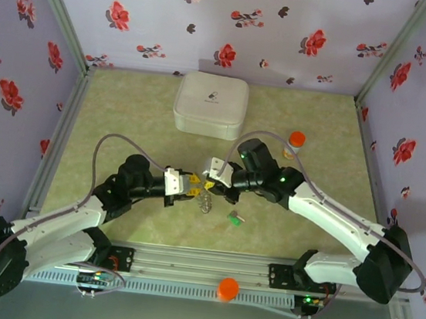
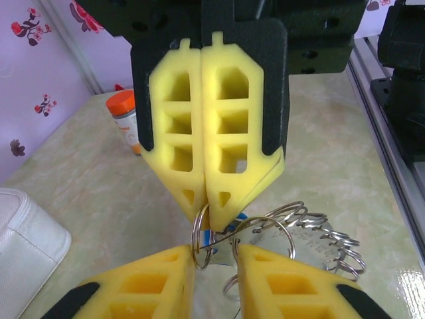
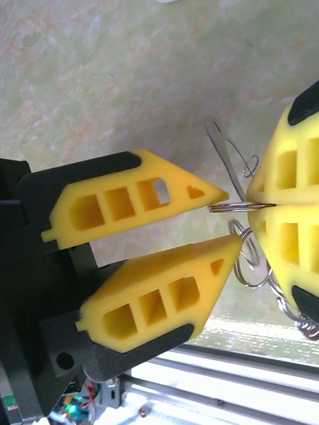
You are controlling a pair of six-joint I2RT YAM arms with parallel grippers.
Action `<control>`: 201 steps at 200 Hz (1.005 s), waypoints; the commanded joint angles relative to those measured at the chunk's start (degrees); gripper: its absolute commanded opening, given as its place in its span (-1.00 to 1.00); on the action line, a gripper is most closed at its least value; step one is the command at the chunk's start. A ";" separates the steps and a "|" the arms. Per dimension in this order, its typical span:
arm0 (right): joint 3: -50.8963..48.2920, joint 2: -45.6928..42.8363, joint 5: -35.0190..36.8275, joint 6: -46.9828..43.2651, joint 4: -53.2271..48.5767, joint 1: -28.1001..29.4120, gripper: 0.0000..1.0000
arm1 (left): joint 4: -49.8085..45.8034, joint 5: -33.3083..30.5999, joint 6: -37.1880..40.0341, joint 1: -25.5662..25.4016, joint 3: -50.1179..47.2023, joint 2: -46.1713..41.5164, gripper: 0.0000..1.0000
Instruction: Put the keys on the keyring
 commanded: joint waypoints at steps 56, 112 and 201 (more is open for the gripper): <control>6.71 2.44 9.23 -5.59 -8.68 3.43 -1.00 | 0.81 -0.62 1.78 -0.32 1.78 0.01 -0.55; 7.08 3.65 7.79 -4.99 -6.98 4.90 -1.00 | 2.38 -0.61 1.84 -0.35 2.05 2.05 -0.60; -5.50 -4.44 3.93 5.69 12.82 1.27 -0.09 | 8.56 -0.84 -0.49 -0.16 0.64 2.37 -1.00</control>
